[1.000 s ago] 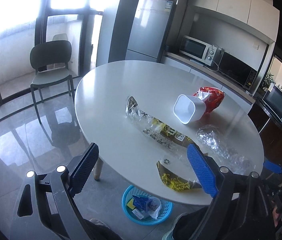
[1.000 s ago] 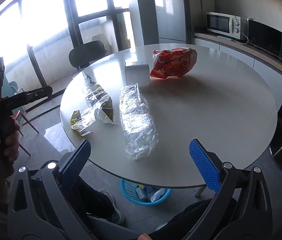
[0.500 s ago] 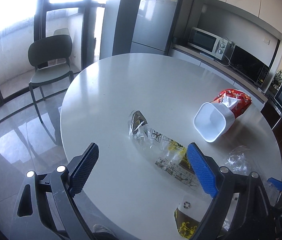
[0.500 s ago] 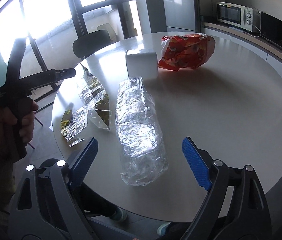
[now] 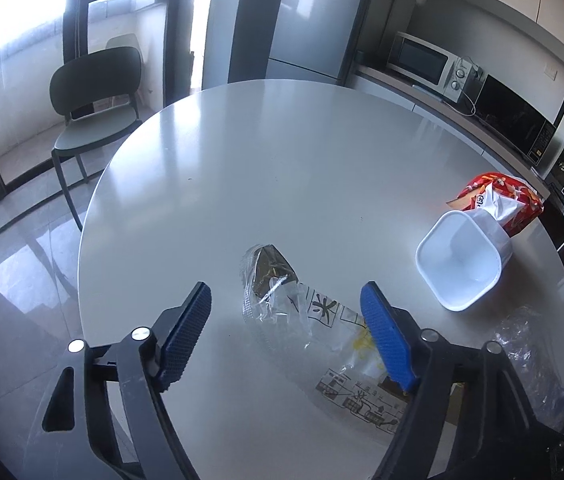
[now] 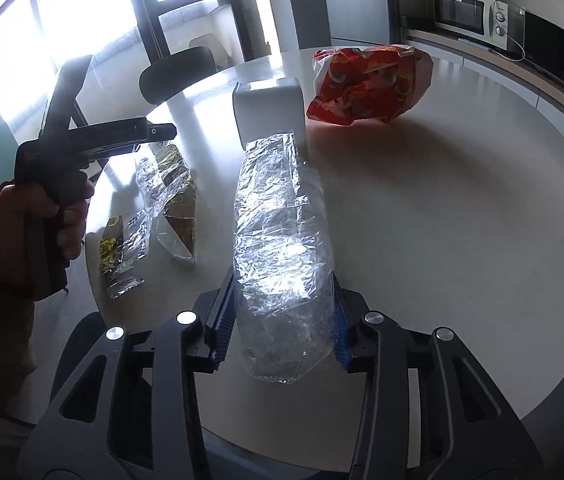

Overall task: Collect trash
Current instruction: 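Grasp the clear snack wrapper with the left tool while the right tool grasps the clear plastic bottle, then carry the wrapper and bottle down over the wastebasket with both tools, then open both tools to drop the wrapper and bottle into the wastebasket, then raise both tools away from the wastebasket up toward the table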

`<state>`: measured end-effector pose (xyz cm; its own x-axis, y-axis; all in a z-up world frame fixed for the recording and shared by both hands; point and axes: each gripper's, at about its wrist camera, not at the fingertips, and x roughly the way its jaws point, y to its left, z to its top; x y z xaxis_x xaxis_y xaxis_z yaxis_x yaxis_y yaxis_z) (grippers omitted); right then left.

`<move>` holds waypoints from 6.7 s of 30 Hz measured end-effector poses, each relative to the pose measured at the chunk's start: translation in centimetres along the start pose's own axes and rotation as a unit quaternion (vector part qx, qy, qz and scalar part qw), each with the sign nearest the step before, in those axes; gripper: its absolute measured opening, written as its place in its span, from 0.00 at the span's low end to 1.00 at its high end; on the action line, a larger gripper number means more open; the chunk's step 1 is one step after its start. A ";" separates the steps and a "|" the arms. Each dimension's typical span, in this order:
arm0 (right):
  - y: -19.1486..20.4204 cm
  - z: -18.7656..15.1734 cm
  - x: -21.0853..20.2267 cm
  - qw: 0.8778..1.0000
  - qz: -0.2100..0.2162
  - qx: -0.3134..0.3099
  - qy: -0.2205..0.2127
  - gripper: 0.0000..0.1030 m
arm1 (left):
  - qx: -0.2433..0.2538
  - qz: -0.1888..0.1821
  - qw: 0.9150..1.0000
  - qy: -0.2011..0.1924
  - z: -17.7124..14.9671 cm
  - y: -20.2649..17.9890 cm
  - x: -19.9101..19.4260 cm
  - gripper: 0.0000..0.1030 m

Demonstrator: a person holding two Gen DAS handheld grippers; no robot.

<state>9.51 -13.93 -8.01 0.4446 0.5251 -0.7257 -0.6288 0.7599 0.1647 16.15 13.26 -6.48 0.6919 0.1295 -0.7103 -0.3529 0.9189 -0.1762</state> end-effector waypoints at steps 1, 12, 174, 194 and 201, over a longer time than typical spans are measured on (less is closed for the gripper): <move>0.0 0.0 0.0 1.000 0.001 0.001 0.000 0.31 | 0.000 0.001 1.000 0.003 -0.1 0.0 0.1 0.53; 0.1 -0.7 -2.6 0.999 0.007 0.009 -0.032 0.25 | -0.072 -0.044 0.995 -0.050 -0.2 1.2 -5.0 0.09; -6.0 -19.7 24.8 0.939 -0.076 0.155 0.298 0.57 | 0.040 0.044 0.977 0.206 -20.8 -2.1 16.7 0.46; -3.3 -17.4 11.9 0.966 -0.061 0.127 0.217 0.75 | 0.024 -0.022 0.987 0.160 -22.0 -2.4 2.7 0.56; -2.5 -17.0 6.9 0.976 -0.066 0.098 0.183 0.79 | 0.045 -0.042 0.989 0.132 -22.0 -2.8 -1.8 0.64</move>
<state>3.28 -18.73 -24.79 0.2324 0.2736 -0.9334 -0.4313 0.8891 0.1532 2.03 2.21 -19.74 0.5228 -0.0397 -0.8516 -0.2354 0.9533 -0.1890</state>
